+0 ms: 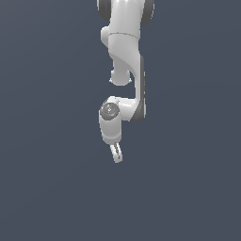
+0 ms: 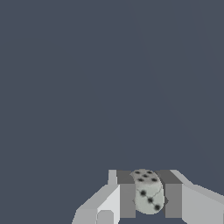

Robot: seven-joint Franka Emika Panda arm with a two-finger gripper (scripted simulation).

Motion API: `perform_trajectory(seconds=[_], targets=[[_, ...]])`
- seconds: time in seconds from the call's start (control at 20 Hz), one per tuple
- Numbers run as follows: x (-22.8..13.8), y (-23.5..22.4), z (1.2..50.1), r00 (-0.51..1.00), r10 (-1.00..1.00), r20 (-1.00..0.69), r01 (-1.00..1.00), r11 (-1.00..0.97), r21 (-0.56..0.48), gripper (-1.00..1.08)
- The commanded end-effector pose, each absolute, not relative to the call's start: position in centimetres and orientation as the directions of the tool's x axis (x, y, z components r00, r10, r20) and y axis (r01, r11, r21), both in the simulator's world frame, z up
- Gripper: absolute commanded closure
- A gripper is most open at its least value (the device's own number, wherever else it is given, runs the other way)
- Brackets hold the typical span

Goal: Pick up the object and move it to a goal position.

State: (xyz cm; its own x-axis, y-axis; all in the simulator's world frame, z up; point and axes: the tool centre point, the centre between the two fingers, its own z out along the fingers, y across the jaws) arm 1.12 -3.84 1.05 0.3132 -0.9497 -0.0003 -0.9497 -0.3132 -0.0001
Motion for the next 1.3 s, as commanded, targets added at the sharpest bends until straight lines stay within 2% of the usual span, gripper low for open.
perform_trajectory(seconds=[0.0, 0.55, 1.25], targets=[[1.1, -3.9, 1.4, 0.313, -0.95, 0.0, -0.95, -0.313, -0.001, 1.08], [1.0, -5.3, 7.7, 0.312, -0.95, -0.001, -0.95, -0.312, -0.001, 1.08], [0.7, -8.9, 23.9, 0.31, -0.951, 0.0, -0.951, -0.31, 0.0, 1.08]])
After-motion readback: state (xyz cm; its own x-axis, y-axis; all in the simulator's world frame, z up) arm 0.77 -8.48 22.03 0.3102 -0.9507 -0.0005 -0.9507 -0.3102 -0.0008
